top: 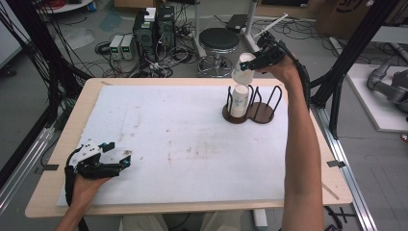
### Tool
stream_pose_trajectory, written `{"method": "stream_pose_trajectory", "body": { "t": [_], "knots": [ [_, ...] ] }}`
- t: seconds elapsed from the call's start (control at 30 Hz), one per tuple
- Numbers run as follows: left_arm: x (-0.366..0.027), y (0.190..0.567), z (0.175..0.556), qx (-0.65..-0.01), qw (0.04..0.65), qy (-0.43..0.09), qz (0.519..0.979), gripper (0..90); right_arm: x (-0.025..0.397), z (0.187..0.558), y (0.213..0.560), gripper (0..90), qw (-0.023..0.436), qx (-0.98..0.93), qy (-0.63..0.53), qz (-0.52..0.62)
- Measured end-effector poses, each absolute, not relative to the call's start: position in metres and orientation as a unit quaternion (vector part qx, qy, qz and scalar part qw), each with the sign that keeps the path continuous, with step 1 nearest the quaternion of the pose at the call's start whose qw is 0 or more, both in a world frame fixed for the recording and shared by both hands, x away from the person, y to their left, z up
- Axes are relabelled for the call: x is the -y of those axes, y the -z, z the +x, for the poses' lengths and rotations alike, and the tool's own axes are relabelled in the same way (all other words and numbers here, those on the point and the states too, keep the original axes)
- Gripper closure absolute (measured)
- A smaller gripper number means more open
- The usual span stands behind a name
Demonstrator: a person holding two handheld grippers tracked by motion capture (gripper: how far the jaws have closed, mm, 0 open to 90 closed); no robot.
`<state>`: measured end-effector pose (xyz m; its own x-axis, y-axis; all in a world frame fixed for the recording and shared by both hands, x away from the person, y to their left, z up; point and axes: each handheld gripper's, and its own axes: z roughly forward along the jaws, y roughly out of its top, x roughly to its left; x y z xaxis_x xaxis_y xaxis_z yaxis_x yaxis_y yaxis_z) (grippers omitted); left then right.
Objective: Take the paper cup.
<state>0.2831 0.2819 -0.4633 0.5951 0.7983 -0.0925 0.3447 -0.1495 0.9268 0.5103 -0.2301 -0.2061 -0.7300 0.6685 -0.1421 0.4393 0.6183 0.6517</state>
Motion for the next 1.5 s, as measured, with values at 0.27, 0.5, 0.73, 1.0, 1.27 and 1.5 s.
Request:
{"method": "stream_pose_trajectory", "body": {
  "t": [0.27,0.5,0.73,1.0,1.27,1.5],
  "knots": [
    [-0.282,0.463,0.283,-0.394,0.521,-0.216,0.726,13.0,0.237,0.467,0.199,37.4,0.182,-0.863,-0.372,0.290],
    [-0.282,0.463,0.283,-0.391,0.521,-0.217,0.727,13.0,0.239,0.407,0.214,37.3,0.172,-0.847,-0.443,0.236],
    [-0.282,0.463,0.282,-0.387,0.522,-0.219,0.728,13.0,0.234,0.369,0.234,37.2,0.186,-0.834,-0.477,0.206],
    [-0.283,0.463,0.281,-0.384,0.530,-0.219,0.724,13.0,0.219,0.343,0.267,37.3,0.163,-0.826,-0.506,0.189],
    [-0.282,0.463,0.281,-0.383,0.528,-0.220,0.726,13.0,0.207,0.333,0.294,37.2,0.162,-0.820,-0.521,0.175],
    [-0.283,0.463,0.281,-0.383,0.528,-0.218,0.726,13.0,0.207,0.324,0.313,37.2,0.166,-0.814,-0.530,0.170]
  ]
}}
